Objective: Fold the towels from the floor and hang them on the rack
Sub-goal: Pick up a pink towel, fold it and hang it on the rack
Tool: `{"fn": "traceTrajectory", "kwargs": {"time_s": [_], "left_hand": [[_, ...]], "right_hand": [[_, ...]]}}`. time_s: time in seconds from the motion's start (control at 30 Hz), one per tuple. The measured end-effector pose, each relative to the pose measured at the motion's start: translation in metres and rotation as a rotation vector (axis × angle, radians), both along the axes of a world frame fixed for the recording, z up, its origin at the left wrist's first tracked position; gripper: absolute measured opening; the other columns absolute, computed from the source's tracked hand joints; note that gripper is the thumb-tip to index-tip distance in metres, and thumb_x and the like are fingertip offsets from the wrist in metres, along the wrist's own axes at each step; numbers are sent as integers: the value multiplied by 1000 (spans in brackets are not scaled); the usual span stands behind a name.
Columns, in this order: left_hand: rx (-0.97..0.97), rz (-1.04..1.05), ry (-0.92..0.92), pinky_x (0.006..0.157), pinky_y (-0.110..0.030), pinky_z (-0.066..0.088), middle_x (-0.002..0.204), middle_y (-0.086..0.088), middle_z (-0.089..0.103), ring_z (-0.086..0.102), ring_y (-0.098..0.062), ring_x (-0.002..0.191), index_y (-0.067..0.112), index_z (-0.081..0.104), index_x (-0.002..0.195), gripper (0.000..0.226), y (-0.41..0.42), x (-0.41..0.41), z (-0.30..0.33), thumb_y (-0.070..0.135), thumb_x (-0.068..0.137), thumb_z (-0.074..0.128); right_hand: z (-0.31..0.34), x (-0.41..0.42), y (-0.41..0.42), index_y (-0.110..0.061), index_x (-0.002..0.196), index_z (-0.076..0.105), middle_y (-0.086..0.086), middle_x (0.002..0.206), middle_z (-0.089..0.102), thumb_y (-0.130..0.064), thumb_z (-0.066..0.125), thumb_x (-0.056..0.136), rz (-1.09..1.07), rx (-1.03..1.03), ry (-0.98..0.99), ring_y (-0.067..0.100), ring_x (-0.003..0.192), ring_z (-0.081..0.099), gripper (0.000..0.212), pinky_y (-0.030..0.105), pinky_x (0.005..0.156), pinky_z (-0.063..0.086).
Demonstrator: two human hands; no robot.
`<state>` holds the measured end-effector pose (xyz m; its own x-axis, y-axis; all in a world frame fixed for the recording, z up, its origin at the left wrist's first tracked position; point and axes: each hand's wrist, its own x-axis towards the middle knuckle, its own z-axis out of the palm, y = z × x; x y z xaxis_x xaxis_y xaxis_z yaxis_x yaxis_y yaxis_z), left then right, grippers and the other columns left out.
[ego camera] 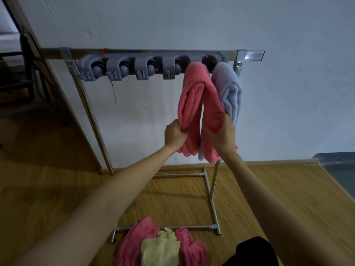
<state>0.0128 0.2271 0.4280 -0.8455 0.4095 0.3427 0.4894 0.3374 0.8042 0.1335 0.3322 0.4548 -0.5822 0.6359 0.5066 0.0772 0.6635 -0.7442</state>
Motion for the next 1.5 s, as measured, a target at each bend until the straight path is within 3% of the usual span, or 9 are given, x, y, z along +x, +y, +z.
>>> {"fn": "traceTrajectory", "kwargs": {"time_s": [0.1, 0.2, 0.3, 0.4, 0.5, 0.73, 0.97, 1.27, 1.5], "left_hand": [[-46, 58, 48, 59, -24, 42, 85, -11, 70, 66, -27, 74, 0, 66, 93, 21, -17, -18, -2, 16, 80, 68], [-96, 64, 135, 57, -24, 41, 82, -13, 70, 66, -28, 72, -1, 68, 90, 18, -34, -33, 2, 14, 81, 66], [-167, 73, 231, 55, -25, 34, 79, -14, 70, 65, -31, 70, 0, 67, 85, 15, -46, -43, 9, 13, 79, 64], [-216, 89, 298, 55, -27, 31, 79, -18, 69, 63, -36, 71, -2, 66, 83, 15, -55, -49, 19, 12, 77, 63], [-257, 85, 344, 56, -30, 32, 80, -21, 68, 62, -41, 73, -2, 64, 82, 15, -61, -54, 26, 11, 77, 61], [-330, 72, 387, 57, -39, 45, 81, -22, 67, 62, -41, 72, -4, 62, 85, 16, -62, -57, 26, 11, 81, 59], [-392, 54, 448, 54, -31, 35, 79, -22, 65, 61, -38, 68, -5, 60, 83, 10, -52, -38, 17, 2, 84, 52], [-352, 1, 399, 55, -32, 43, 76, -16, 65, 61, -33, 64, -3, 61, 85, 11, -30, -7, -1, 4, 85, 53], [-330, -404, -17, 68, -23, 50, 84, 3, 65, 63, -14, 73, 13, 56, 112, 22, -40, 7, -18, 21, 92, 53]], "right_hand": [[-10, -3, -20, -11, 116, 40, -2, 95, 52, -3, 58, 82, -29, -49, 121, 1, 69, 52, 39, 10, 60, 42], [-24, -12, -44, -17, 118, 32, 5, 101, 59, -6, 65, 81, -48, -136, 220, 15, 78, 62, 50, 24, 68, 51], [-32, -20, -69, -13, 117, 34, -2, 88, 62, -6, 64, 80, -27, -281, 235, 8, 77, 63, 48, 15, 70, 48], [-33, -31, -79, -15, 80, 48, -7, 61, 51, -12, 61, 83, -11, -309, 151, 3, 54, 45, 14, 22, 55, 39], [-31, -41, -82, -16, 58, 36, -6, 50, 36, -12, 58, 85, 92, -328, 100, 7, 49, 32, 34, 26, 48, 29], [-33, -50, -63, -1, 90, 48, 8, 74, 51, -5, 45, 91, -7, -281, -149, 19, 63, 48, 5, 25, 56, 36], [-40, -35, -35, 3, 105, 55, 12, 91, 64, -12, 46, 97, -122, -262, -190, 22, 80, 57, 19, 31, 71, 46], [-45, -20, -37, 4, 91, 58, 8, 77, 57, -11, 44, 94, 1, -120, -324, 24, 74, 54, 21, 36, 66, 42], [-56, -15, -38, 4, 91, 60, 17, 85, 64, -5, 41, 94, 69, -91, -363, 21, 75, 54, 21, 36, 70, 47]]}}
